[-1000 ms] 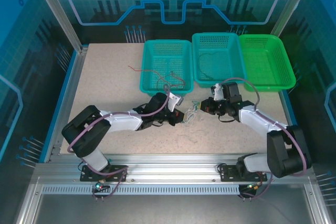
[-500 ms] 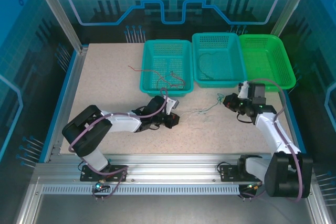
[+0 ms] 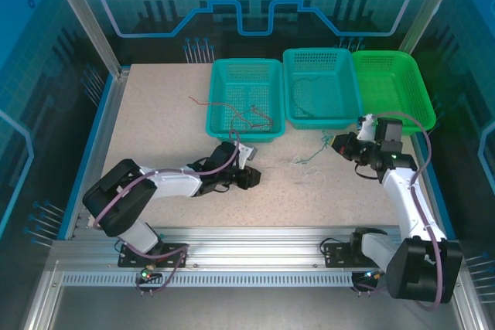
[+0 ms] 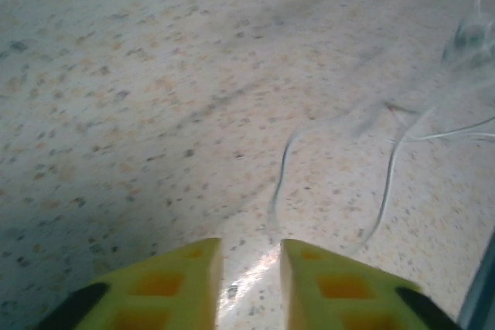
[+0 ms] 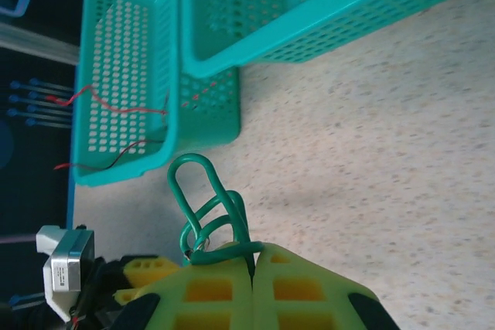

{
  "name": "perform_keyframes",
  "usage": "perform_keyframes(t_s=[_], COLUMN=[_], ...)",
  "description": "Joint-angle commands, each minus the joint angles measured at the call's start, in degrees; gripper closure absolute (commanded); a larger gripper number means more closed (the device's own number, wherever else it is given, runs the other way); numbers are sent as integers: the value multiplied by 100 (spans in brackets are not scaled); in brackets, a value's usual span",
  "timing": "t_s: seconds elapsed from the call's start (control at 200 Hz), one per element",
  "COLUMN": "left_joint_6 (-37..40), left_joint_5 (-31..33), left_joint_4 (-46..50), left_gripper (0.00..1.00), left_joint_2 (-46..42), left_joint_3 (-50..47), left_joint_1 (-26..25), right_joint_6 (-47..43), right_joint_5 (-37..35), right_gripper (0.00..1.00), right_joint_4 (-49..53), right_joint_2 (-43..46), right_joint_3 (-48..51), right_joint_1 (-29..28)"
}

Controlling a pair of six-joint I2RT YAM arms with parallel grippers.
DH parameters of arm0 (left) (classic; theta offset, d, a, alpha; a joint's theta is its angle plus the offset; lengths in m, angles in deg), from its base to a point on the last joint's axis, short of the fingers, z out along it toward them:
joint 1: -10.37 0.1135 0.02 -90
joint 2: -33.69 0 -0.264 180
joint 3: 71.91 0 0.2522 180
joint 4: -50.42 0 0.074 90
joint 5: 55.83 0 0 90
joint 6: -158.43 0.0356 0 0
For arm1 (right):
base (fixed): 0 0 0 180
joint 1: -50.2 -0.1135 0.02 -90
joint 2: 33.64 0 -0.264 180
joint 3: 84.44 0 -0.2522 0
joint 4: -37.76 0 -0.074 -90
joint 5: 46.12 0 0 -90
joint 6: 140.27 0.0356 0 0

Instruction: Untangle the cables

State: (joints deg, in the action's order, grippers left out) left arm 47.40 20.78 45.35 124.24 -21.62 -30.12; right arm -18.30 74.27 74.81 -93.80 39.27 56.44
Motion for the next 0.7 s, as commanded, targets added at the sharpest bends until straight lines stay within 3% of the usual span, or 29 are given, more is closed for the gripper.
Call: perform_keyframes(t_s=[0.0,0.175,0.29,0.56,0.695], left_joint_6=[83,479,931,962,979], left_joint_5=[-680,-1049,-1647,-2387,-2276], left_joint_4=[-969,-1389,-1494,-2028,-2267], left_gripper=[51,27,17,15,21], left_joint_2=[-354,-590,-423,328,700], left_joint_3=[-141,-37,137,480,687], left_joint_1=[8,-38,-68,-141,-267], right_joint_6=[170,299,294,277,422], right_joint_5=[343,280,425,762,866], right_gripper=[100,100,100,100,100], right_joint_4=[-88,-166,-133,28,-32], right_joint_2=[-26,-48,-77,-75,-66], right_joint_3=[-211,-234,-353,-685,-756], right_joint_1=[-421,-762,-827,-924,-948])
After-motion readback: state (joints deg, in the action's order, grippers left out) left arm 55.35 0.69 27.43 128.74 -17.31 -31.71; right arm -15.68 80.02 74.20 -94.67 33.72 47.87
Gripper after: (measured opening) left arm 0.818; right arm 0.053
